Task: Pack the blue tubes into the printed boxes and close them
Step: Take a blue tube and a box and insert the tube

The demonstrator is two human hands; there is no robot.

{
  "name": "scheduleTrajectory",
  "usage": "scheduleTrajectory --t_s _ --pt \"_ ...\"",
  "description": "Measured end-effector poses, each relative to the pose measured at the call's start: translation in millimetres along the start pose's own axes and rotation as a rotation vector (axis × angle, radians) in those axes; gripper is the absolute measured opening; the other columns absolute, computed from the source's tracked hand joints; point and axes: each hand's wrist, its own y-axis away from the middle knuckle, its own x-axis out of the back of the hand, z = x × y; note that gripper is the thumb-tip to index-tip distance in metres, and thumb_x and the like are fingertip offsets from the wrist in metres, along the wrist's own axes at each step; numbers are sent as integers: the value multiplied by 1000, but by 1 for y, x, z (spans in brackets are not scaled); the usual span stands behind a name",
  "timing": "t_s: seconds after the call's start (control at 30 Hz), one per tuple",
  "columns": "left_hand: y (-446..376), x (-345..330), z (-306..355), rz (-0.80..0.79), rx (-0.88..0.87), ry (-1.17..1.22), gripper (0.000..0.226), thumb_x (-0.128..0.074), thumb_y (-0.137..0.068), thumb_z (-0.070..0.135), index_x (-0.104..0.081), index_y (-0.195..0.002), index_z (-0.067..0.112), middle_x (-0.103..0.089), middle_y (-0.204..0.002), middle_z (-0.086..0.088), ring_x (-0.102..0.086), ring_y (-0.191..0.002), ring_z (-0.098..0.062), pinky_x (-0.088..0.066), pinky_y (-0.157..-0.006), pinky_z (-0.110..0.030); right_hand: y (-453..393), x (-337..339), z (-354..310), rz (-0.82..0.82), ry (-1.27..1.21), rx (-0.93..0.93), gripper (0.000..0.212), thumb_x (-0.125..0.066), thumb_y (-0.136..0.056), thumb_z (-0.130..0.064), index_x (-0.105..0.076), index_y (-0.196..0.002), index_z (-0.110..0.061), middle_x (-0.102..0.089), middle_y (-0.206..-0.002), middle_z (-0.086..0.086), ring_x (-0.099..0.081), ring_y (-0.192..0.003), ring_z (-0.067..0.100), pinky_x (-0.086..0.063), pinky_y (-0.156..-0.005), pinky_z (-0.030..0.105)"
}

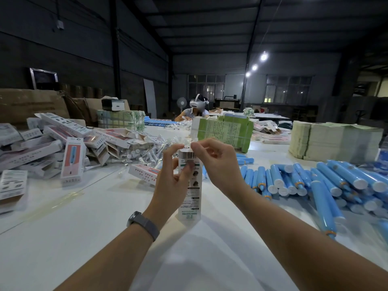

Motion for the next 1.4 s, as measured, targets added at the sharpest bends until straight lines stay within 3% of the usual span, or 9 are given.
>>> scheduleTrajectory --t_s 0.1,0.2,0.3,0.4,0.57,0.8,0.97,1.2,1.4 --pt "0 -1 -2 1 7 8 52 -52 -101 3 -42 -118 51 -64 -114 -6 -69 -96 -25 -62 -68 -42 -5 -2 -4 -7 25 7 14 -73 -88 -14 -69 -78 -7 -62 -77 -2 -55 -58 0 -43 -57 15" --pt "0 -2 -3 0 12 30 53 -49 -99 -5 -41 -121 42 -68 -105 6 -71 -89 -15 -60 -66 -33 -3 -7 -1 -18 67 22 4 -75 -86 -11 -73 -83 -13 -59 -84 -2 -58 -72 5 -47 -67 22" --pt "0 -3 -3 13 13 25 56 -49 -96 -2 -42 -119 49 -67 -111 0 -70 -93 -18 -59 -64 -34 -2 -9 2 -11 126 42 5 -75 -86 -12 -75 -85 -17 -57 -84 -7 -57 -77 4 -45 -71 19" --pt "0 -2 -4 27 9 3 56 -50 -95 3 -42 -119 54 -64 -113 -6 -68 -95 -24 -60 -66 -50 -1 -10 3 1 169 82 2 -73 -86 -12 -75 -87 -13 -61 -87 -7 -60 -84 7 -47 -75 22" --pt "1 -3 -5 17 13 -16 47 -49 -92 15 -41 -121 51 -64 -106 -8 -69 -87 -27 -57 -65 -59 3 -16 3 68 196 129 7 -71 -86 -9 -74 -86 -15 -68 -87 -6 -64 -85 12 -52 -80 38" --pt "1 -5 -4 32 29 -27 46 -49 -91 22 -40 -120 58 -66 -102 -2 -71 -77 -29 -56 -61 -61 -2 -17 2 36 252 176 6 -68 -88 -10 -73 -88 -14 -60 -82 -12 -62 -78 12 -52 -72 39" --pt "3 -6 -2 17 24 -33 49 -47 -93 21 -38 -123 58 -67 -103 -2 -71 -78 -29 -56 -64 -61 1 -16 6 30 239 169 8 -66 -91 -14 -73 -93 -17 -57 -85 -15 -59 -83 7 -45 -71 22" --pt "2 -5 0 20 52 -30 77 -47 -100 -5 -33 -125 66 -65 -103 -9 -71 -79 -26 -58 -67 -58 -3 -27 1 40 248 133 18 -55 -95 -19 -72 -94 -13 -51 -84 -11 -57 -87 21 -48 -79 46" --pt "1 -5 2 15 41 11 77 -48 -101 -2 -35 -121 71 -65 -102 -4 -71 -80 -26 -62 -68 -48 -12 -23 -5 -17 237 73 16 -56 -98 -14 -69 -89 -14 -51 -83 -11 -56 -81 12 -49 -77 39"
